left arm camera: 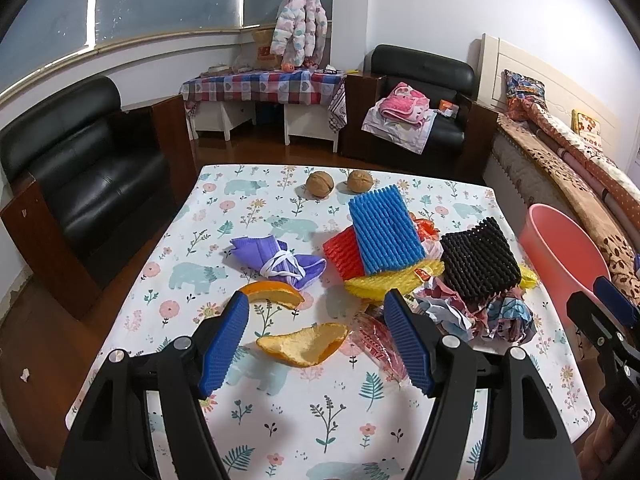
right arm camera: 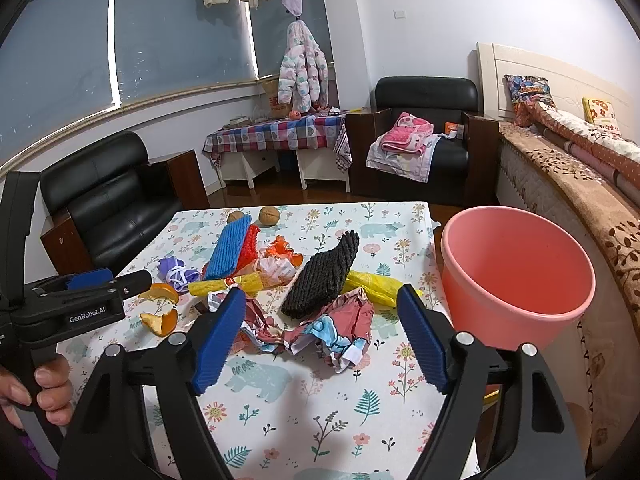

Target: Collect trash

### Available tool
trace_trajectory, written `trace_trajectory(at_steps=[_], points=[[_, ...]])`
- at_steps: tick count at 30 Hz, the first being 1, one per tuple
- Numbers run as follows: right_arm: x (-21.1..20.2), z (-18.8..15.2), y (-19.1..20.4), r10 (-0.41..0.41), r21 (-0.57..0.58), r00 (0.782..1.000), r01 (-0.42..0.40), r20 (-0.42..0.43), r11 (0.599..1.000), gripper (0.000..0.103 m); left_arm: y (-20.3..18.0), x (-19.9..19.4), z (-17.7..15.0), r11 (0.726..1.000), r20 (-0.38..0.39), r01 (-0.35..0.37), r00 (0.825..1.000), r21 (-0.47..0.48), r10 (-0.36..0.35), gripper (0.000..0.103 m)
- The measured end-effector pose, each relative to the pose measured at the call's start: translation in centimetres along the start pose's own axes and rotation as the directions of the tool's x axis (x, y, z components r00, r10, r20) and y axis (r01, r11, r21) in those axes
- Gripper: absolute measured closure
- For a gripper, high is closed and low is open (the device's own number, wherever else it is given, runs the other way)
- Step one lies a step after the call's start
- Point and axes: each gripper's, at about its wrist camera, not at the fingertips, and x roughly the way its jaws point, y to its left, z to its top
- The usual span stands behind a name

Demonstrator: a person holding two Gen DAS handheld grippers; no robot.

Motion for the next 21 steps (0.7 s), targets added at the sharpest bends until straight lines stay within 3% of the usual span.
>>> trace_trajectory(at_steps=[11,21], points=[[0.3,-0.1,-0.1,-0.004,0.011,1.0,0.004,0.0,1.0,0.026,0.5,0.3,0.0,1.0,0.002,0.012,1.0,-0.01,-0.012,0.034],[1.2,-0.5,-0.7,-0.004,0.037,1.0,0.004,-0.01,0.999,0.026,2.6,0.2,0.7,0.99,0.036,0.126,0.992,-0.07,-0.124,0.034]])
